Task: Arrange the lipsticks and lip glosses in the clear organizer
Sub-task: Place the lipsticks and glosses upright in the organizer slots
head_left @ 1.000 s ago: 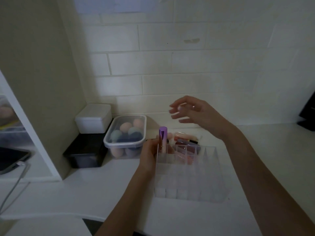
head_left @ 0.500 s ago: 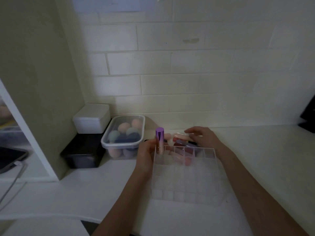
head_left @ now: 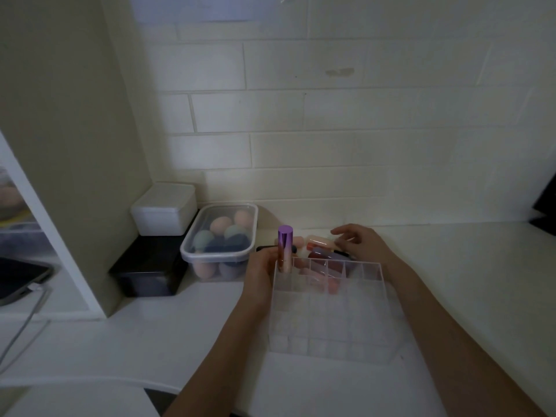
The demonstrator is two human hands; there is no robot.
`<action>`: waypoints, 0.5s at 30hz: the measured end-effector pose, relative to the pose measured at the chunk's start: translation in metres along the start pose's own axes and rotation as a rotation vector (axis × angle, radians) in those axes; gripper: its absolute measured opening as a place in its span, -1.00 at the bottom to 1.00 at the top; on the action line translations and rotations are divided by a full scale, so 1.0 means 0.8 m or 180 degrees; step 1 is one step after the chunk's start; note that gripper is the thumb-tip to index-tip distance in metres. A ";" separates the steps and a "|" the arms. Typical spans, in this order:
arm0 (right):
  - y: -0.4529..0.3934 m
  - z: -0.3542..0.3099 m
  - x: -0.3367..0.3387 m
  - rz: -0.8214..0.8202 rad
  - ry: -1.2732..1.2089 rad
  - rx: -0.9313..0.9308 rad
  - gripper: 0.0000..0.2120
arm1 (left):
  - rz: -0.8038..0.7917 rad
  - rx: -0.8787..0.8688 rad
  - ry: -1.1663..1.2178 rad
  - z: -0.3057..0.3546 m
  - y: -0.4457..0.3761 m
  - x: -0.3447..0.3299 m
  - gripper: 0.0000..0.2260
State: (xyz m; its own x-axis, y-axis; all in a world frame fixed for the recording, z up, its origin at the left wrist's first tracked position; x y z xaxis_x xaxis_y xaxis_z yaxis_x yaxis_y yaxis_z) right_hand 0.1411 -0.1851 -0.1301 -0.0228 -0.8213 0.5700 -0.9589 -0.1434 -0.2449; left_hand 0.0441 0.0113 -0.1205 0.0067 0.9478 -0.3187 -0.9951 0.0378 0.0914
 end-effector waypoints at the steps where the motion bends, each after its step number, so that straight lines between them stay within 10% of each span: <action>1: -0.001 0.001 -0.001 -0.0013 0.0049 -0.0014 -0.82 | -0.0005 -0.0010 -0.0005 -0.001 -0.001 0.000 -0.68; 11: 0.001 -0.012 -0.003 -0.0090 0.0474 0.0264 -0.84 | 0.0427 -0.0806 -0.1666 0.008 0.002 0.014 -0.76; 15: 0.005 -0.008 -0.005 -0.0093 0.0683 0.0202 -0.90 | 0.0826 -0.0459 -0.1227 0.009 0.004 0.022 -0.76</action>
State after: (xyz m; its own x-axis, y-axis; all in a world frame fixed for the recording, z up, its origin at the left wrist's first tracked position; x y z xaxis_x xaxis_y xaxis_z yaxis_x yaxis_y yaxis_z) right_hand 0.1359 -0.1792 -0.1282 -0.0613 -0.6811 0.7297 -0.9405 -0.2054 -0.2708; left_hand 0.0417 0.0302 -0.1190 -0.2346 0.9694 0.0724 -0.9721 -0.2339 -0.0186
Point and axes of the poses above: each hand's wrist, its own y-axis away from the middle knuckle, its own x-axis out of the back of the hand, z = x × y, the point moved 5 cm from there along -y, towards the middle knuckle, and after that the axes turned 5 degrees about x, right-handed, at the moved point
